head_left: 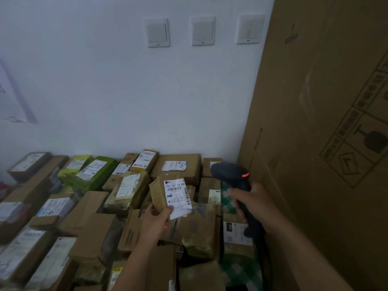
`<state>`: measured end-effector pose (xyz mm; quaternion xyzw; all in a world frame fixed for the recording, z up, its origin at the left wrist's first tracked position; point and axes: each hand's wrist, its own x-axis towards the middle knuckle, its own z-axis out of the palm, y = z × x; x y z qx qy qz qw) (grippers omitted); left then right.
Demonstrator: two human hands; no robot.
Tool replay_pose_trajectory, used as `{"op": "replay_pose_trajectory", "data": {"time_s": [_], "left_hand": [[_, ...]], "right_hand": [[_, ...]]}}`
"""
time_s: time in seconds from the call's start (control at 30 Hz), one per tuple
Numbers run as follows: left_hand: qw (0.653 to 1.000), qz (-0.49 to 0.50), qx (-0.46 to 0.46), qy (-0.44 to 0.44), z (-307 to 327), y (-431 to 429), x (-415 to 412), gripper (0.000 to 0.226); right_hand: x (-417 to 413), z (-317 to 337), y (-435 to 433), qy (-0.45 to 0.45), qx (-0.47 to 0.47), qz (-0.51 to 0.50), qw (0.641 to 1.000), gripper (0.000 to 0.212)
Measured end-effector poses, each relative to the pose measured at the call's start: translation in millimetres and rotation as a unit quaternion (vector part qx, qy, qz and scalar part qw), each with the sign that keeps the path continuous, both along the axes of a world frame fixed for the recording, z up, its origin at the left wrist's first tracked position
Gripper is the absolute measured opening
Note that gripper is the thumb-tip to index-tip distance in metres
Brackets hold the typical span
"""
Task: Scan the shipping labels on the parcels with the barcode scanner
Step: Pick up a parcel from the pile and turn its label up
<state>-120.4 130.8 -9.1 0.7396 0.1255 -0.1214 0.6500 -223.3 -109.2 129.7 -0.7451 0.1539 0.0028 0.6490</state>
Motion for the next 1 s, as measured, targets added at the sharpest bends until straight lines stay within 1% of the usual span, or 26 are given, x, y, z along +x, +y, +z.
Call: {"op": "replay_pose_trajectory", "data": {"time_s": [0.07,0.17,0.27,0.33,0.4,0.47,0.53,0.57,0.63,0.67,0.73,0.77,0.8,0.87,0.93,1.0], "left_hand": [[1.000,0.007,0.006,0.018,-1.8,-7.7,9.7,0.055],[0.999,0.024,0.015,0.039,0.9,-21.5,29.5,0.039],[0.997,0.024,0.045,0.053,-5.4,-33.7,62.7,0.053],[0.997,0.020,0.053,0.054,-15.2,-38.2,83.2,0.042],[0.996,0.022,0.070,0.049,-23.6,-42.5,96.9,0.027],[0.993,0.014,0.109,0.031,-33.0,-44.4,107.3,0.023],[0.982,-0.003,0.191,0.002,-41.0,-45.7,115.8,0.024],[0.974,-0.017,0.225,-0.019,-43.4,-46.5,119.1,0.021],[0.957,-0.052,0.272,-0.089,-44.2,-51.3,124.1,0.018],[0.943,-0.061,0.302,-0.124,-44.3,-55.7,126.6,0.022],[0.899,-0.057,0.395,-0.182,-40.8,-69.5,131.9,0.042],[0.886,-0.049,0.414,-0.202,-36.0,-79.2,134.5,0.049],[0.886,-0.055,0.405,-0.219,-29.5,-91.2,137.8,0.052],[0.898,-0.103,0.357,-0.236,-23.2,-119.2,147.2,0.052],[0.906,-0.159,0.316,-0.234,-27.9,-149.2,160.3,0.050],[0.915,-0.202,0.280,-0.208,-37.8,-179.7,173.7,0.050]], "right_hand": [[18.5,-0.5,-7.5,-0.009,0.006,-0.026,1.000,0.029],[46.0,-6.1,-14.6,-0.007,0.024,-0.037,0.999,0.031],[73.2,-21.2,-17.9,0.003,0.022,-0.033,0.999,0.028],[89.5,-35.4,-19.4,0.009,0.014,-0.029,0.999,0.023],[101.8,-50.3,-21.6,0.020,0.001,-0.023,1.000,0.024],[111.4,-63.1,-25.0,0.034,-0.006,-0.021,0.999,0.027],[119.7,-73.0,-28.7,0.046,-0.005,-0.025,0.999,0.025],[123.5,-76.7,-30.5,0.050,-0.006,-0.030,0.998,0.024],[131.5,-84.1,-34.9,0.054,-0.003,-0.047,0.997,0.022],[135.3,-87.7,-37.4,0.054,0.002,-0.058,0.997,0.022],[141.8,-94.3,-43.4,0.058,0.011,-0.077,0.995,0.023],[144.9,-97.3,-47.2,0.061,0.017,-0.088,0.994,0.024],[148.1,-100.3,-51.7,0.063,0.024,-0.102,0.992,0.023],[154.5,-106.5,-63.1,0.067,0.041,-0.138,0.987,0.021],[160.8,-113.4,-76.5,0.076,0.040,-0.168,0.982,0.022],[166.7,-122.0,-88.9,0.076,0.039,-0.198,0.976,0.023]]}}
